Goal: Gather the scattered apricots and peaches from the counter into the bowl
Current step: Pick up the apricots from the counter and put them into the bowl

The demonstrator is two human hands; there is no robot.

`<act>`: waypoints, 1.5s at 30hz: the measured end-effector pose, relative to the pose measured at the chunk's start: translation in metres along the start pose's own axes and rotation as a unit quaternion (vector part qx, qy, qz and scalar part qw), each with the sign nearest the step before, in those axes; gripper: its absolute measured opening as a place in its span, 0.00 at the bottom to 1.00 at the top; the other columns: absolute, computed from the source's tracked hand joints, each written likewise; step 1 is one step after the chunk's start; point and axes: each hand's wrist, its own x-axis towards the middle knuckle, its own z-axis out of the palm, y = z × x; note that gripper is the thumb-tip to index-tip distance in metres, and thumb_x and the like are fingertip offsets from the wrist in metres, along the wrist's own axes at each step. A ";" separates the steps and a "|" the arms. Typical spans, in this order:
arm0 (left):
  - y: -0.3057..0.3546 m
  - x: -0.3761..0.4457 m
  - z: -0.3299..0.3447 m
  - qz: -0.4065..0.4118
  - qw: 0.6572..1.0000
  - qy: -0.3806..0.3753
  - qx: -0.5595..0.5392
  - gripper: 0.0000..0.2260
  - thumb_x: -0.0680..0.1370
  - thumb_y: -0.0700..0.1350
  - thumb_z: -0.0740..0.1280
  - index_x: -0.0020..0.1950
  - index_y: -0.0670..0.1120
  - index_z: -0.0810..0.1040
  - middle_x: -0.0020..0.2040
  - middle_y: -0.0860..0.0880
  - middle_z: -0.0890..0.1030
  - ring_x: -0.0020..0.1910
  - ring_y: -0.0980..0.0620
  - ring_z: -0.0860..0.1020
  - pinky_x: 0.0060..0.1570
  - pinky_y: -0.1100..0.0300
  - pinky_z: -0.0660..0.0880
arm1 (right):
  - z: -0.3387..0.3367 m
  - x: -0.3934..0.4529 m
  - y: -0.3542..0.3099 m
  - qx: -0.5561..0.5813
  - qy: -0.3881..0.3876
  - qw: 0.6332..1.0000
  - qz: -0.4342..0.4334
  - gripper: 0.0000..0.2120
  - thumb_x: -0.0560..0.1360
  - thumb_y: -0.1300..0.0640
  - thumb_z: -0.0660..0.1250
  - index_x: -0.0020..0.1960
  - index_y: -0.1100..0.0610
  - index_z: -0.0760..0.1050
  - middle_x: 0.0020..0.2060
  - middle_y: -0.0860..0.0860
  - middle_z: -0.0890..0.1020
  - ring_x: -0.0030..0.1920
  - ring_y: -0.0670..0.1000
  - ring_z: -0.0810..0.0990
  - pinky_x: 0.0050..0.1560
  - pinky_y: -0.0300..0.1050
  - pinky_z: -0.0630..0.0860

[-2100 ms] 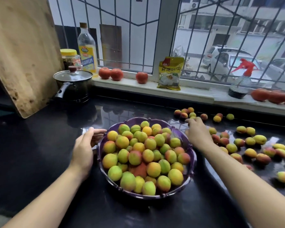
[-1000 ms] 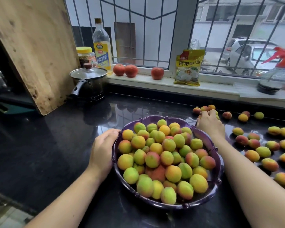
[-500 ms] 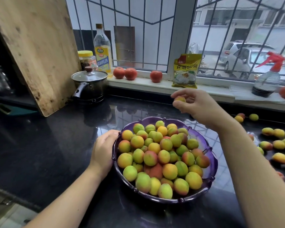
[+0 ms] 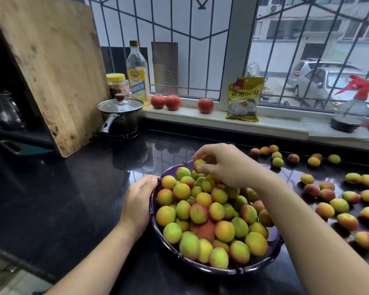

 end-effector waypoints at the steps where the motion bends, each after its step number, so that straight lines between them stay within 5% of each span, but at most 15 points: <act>1: 0.000 0.000 0.000 0.002 1.000 -0.001 0.004 0.19 0.75 0.57 0.64 0.44 0.43 0.85 0.46 0.40 0.86 0.51 0.34 0.81 0.59 0.32 0.76 | 0.004 0.001 0.000 -0.011 0.001 1.000 0.001 0.13 0.78 0.52 0.70 0.62 0.46 0.79 0.49 0.42 0.80 0.50 0.43 0.79 0.50 0.38 0.76; 16: -0.002 0.003 0.001 0.005 1.000 -0.002 -0.003 0.19 0.75 0.56 0.63 0.46 0.42 0.85 0.48 0.38 0.86 0.54 0.31 0.81 0.60 0.30 0.75 | 0.015 0.006 0.003 -0.070 -0.026 0.997 -0.018 0.18 0.81 0.53 0.66 0.70 0.47 0.76 0.64 0.45 0.81 0.62 0.47 0.79 0.62 0.42 0.75; 22: -0.002 0.001 -0.001 -0.009 1.000 -0.007 -0.010 0.16 0.78 0.51 0.62 0.47 0.42 0.86 0.48 0.38 0.86 0.55 0.30 0.80 0.60 0.31 0.75 | -0.044 -0.002 0.038 0.056 0.183 0.981 0.043 0.13 0.82 0.56 0.65 0.65 0.50 0.79 0.53 0.45 0.83 0.49 0.39 0.78 0.47 0.33 0.72; 24: -0.002 0.001 0.000 -0.009 1.000 -0.004 -0.010 0.16 0.78 0.51 0.62 0.46 0.42 0.86 0.47 0.38 0.86 0.54 0.30 0.80 0.59 0.31 0.75 | -0.051 -0.004 0.078 0.035 0.246 0.960 0.130 0.12 0.82 0.58 0.62 0.62 0.52 0.80 0.52 0.49 0.82 0.46 0.43 0.79 0.43 0.38 0.73; 26: -0.001 0.001 0.000 -0.008 1.000 0.001 -0.013 0.16 0.78 0.50 0.62 0.46 0.42 0.86 0.47 0.38 0.86 0.54 0.30 0.81 0.59 0.31 0.76 | -0.036 -0.006 0.121 -0.049 0.273 0.930 0.241 0.14 0.81 0.59 0.61 0.65 0.55 0.79 0.60 0.57 0.78 0.55 0.57 0.79 0.54 0.47 0.75; 29: 0.000 0.000 0.001 -0.007 1.000 0.000 -0.013 0.16 0.78 0.50 0.62 0.45 0.42 0.86 0.47 0.38 0.86 0.53 0.30 0.81 0.59 0.31 0.76 | -0.001 -0.012 0.158 -0.140 0.240 0.907 0.316 0.19 0.81 0.58 0.61 0.71 0.57 0.72 0.74 0.64 0.63 0.70 0.69 0.64 0.70 0.58 0.63; 33: 0.001 -0.001 0.001 -0.008 1.000 -0.001 -0.020 0.18 0.78 0.50 0.62 0.47 0.38 0.84 0.47 0.36 0.85 0.54 0.29 0.80 0.59 0.30 0.75 | 0.015 -0.012 0.168 -0.146 0.163 0.915 0.338 0.20 0.84 0.53 0.58 0.75 0.55 0.68 0.78 0.61 0.52 0.73 0.69 0.59 0.73 0.59 0.60; 40: -0.001 0.000 0.001 -0.005 1.000 0.000 -0.011 0.18 0.78 0.50 0.62 0.46 0.37 0.83 0.47 0.35 0.85 0.53 0.28 0.79 0.58 0.29 0.75 | 0.017 -0.008 0.170 -0.166 0.148 0.909 0.352 0.17 0.84 0.54 0.58 0.68 0.62 0.71 0.77 0.60 0.54 0.68 0.67 0.65 0.68 0.58 0.65; 45: -0.004 0.002 -0.001 -0.010 1.000 0.000 -0.003 0.16 0.77 0.50 0.62 0.45 0.41 0.85 0.47 0.37 0.86 0.54 0.30 0.81 0.59 0.30 0.75 | 0.018 -0.010 0.161 -0.158 0.209 0.912 0.316 0.18 0.80 0.64 0.62 0.70 0.62 0.70 0.71 0.63 0.66 0.64 0.66 0.69 0.61 0.55 0.69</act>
